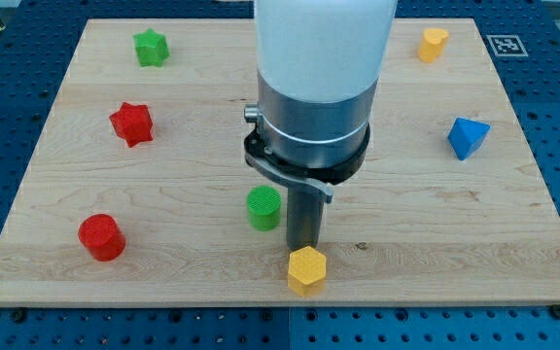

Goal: Slide the red circle to the bottom left of the green circle

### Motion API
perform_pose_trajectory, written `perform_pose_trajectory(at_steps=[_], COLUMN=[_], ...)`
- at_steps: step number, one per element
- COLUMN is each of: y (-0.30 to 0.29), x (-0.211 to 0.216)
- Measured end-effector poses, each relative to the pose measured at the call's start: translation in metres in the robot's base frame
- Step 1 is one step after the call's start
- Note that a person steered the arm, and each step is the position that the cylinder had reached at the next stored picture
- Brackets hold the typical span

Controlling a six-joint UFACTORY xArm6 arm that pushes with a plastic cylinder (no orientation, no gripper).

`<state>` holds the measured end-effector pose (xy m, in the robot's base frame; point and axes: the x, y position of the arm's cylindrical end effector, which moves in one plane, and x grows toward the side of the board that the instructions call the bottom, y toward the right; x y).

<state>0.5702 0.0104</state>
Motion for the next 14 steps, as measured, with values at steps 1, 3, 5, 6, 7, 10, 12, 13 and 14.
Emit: perform_pose_trajectory(at_steps=[1,3,5,6,7,10,12,13,14], y=[-0.025,-0.049,-0.131,-0.194,-0.236,-0.159,-0.119,-0.125,-0.144], x=[-0.025,-0.05,-0.061,-0.073,-0.052,0.01,-0.033,-0.001,0.031])
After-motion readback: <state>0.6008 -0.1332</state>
